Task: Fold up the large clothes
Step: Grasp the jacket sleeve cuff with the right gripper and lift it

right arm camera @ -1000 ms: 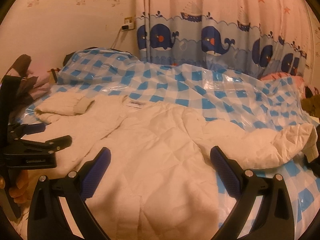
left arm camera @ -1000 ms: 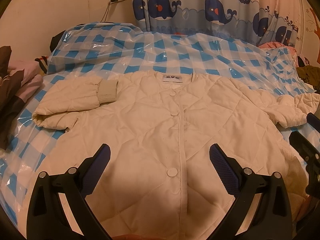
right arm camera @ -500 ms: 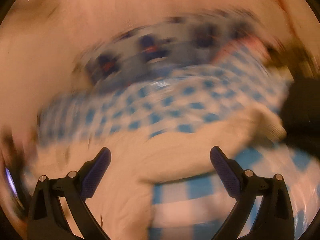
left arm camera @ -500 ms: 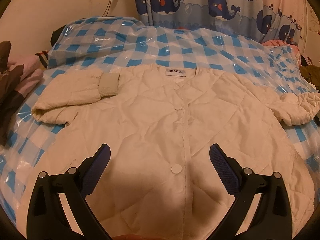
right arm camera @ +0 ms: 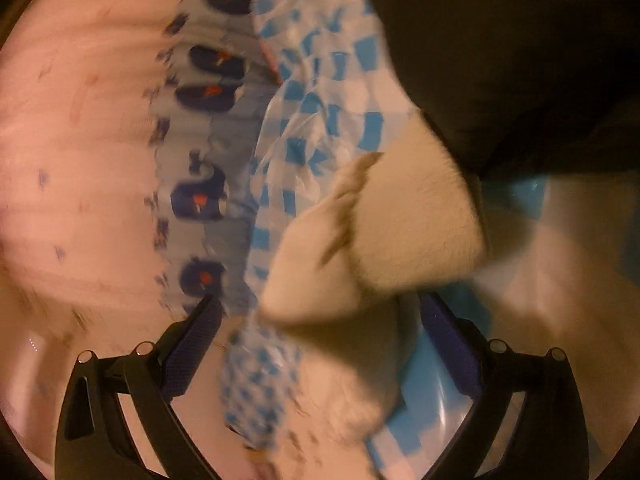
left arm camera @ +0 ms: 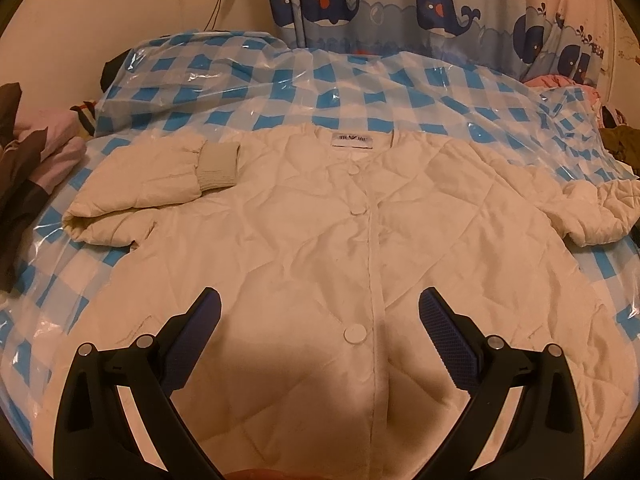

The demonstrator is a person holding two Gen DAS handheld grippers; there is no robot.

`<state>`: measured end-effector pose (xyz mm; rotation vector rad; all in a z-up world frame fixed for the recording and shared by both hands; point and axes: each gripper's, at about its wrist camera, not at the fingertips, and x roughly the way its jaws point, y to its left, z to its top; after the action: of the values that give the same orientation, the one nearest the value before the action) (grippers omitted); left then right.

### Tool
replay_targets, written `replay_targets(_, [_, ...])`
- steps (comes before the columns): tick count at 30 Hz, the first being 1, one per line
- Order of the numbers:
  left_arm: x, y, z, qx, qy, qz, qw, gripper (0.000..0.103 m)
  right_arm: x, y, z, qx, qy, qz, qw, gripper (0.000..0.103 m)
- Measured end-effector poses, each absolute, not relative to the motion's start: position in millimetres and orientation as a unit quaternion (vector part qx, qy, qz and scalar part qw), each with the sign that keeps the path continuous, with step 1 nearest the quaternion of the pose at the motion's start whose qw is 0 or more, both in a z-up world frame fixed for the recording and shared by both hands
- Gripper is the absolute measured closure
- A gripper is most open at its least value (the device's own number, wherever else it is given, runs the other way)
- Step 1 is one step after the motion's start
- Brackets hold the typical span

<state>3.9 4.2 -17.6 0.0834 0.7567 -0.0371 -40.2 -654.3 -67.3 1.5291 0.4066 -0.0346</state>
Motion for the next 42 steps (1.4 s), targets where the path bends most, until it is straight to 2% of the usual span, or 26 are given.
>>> replay_targets(2, [4, 3, -19, 0.041, 0.370, -0.020, 0.928, 0.008, -36, -661, -71, 0.683, 0.162, -0.027, 0.711, 0.010])
replay_targets(4, [3, 3, -19, 0.040, 0.372, -0.021, 0.927, 0.008, -33, -666, -63, 0.652, 0.154, -0.050, 0.740, 0.053])
replay_targets(5, [4, 4, -18, 0.039, 0.372, -0.021, 0.927, 0.008, -32, -668, -57, 0.638, 0.154, -0.054, 0.752, 0.066])
replay_targets(8, [5, 4, -17, 0.039, 0.370, -0.021, 0.928, 0.008, -22, -665, -16, 0.562, 0.152, -0.072, 0.810, 0.071])
replay_targets(14, [5, 12, -11, 0.025, 0.372, -0.016, 0.928, 0.008, 10, -582, 117, 0.344, 0.136, -0.033, 0.928, 0.071])
replay_targets(19, [2, 25, 5, 0.004, 0.359, -0.012, 0.933, 0.008, 40, -439, 175, 0.173, 0.154, 0.032, 0.972, 0.071])
replay_targets(22, [3, 35, 14, -0.009, 0.352, -0.007, 0.936, 0.008, 57, -356, 177, 0.107, 0.170, 0.070, 0.977, 0.071])
replay_targets(29, [9, 71, 31, -0.055, 0.341, 0.010, 0.938, 0.008, 96, -195, 145, 0.011, 0.213, 0.139, 0.967, 0.071])
replay_targets(37, [11, 95, 41, -0.086, 0.333, 0.019, 0.939, 0.008, 101, -115, 98, -0.025, 0.261, 0.192, 0.946, 0.071])
replay_targets(40, [13, 97, 41, -0.085, 0.335, 0.020, 0.938, 0.008, 103, -127, 95, 0.004, 0.266, 0.198, 0.943, 0.061])
replay_targets(42, [14, 97, 40, -0.084, 0.337, 0.021, 0.938, 0.008, 106, -162, 95, 0.078, 0.269, 0.194, 0.940, 0.037])
